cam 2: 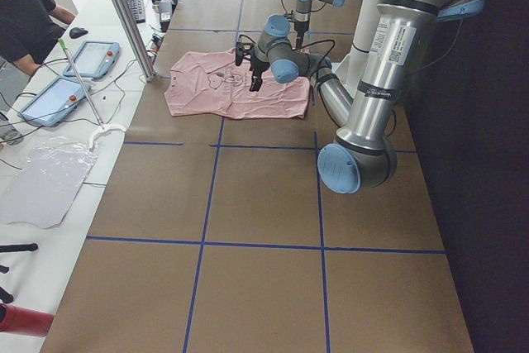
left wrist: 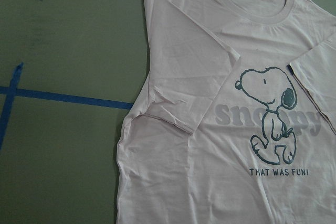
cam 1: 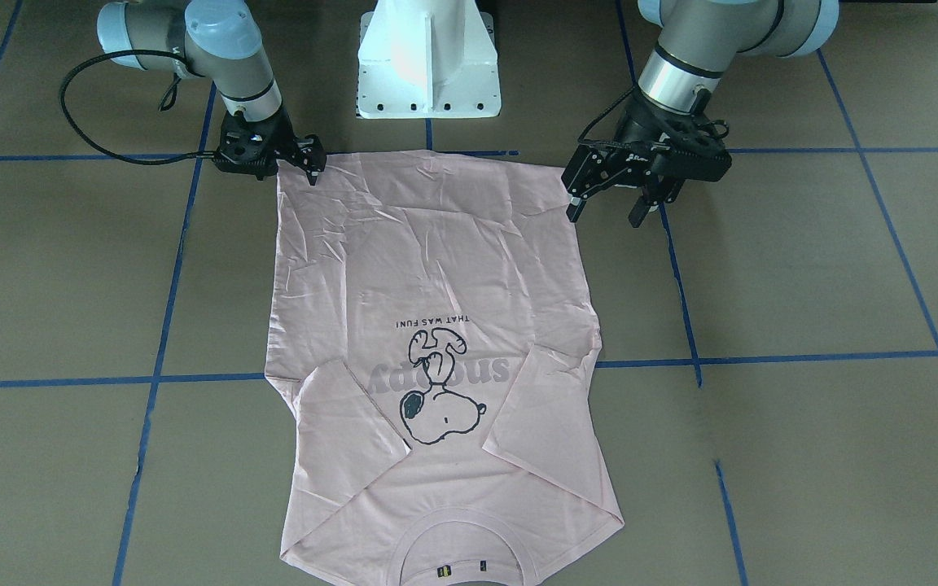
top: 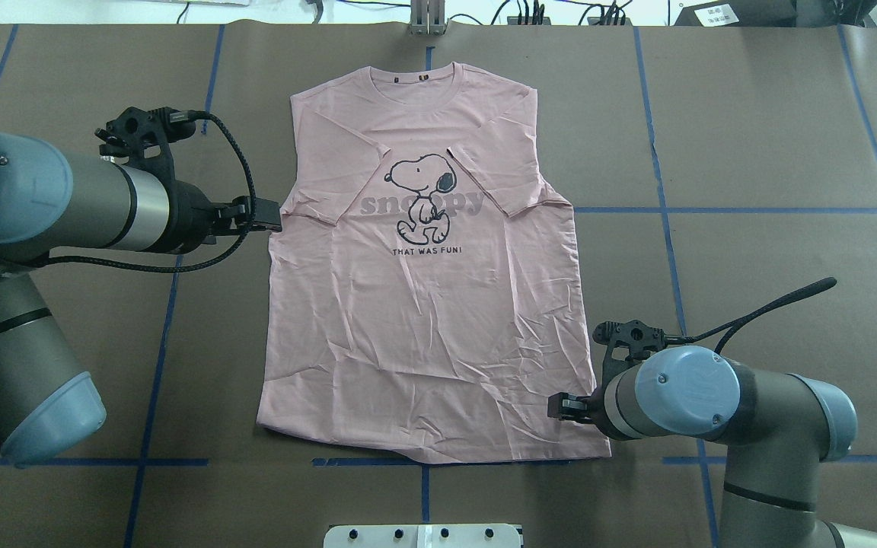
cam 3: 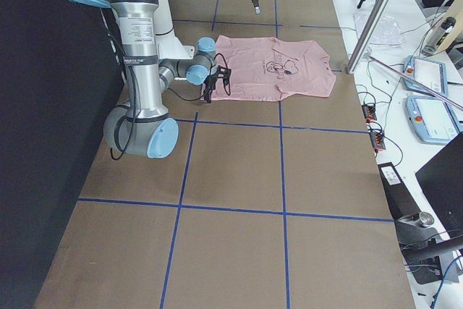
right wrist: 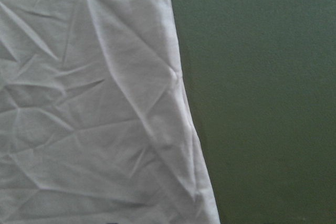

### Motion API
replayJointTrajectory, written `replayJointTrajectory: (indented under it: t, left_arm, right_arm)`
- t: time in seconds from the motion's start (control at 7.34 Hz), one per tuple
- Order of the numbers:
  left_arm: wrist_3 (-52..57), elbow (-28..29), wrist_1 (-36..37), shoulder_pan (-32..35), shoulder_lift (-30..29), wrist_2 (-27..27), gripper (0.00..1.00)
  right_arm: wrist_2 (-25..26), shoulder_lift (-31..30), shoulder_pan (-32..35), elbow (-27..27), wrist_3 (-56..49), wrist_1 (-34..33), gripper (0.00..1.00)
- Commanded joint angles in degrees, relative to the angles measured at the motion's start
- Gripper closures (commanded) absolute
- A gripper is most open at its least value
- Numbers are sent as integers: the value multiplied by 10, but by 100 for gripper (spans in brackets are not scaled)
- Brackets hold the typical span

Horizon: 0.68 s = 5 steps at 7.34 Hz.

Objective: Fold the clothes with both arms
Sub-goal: 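Lower both grippers and pinch the two hem corners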

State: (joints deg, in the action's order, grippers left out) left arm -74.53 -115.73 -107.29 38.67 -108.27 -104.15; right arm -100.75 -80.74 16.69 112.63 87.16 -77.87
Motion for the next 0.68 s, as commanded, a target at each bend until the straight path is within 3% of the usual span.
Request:
replayJointTrajectory:
  t: [0.0, 0.14, 0.54]
  left_arm:
    - [0, 0, 1, 1, 1, 1, 0]
    - [0, 0, 0, 1, 1, 1, 0]
    - [1, 0, 1, 1, 2, 1, 0]
  right_arm:
    - [-1, 0, 1, 0, -1, 0, 56]
    - [-2, 0, 1, 1, -1, 0, 71]
    - [-7, 1, 2, 10, -1, 0, 83]
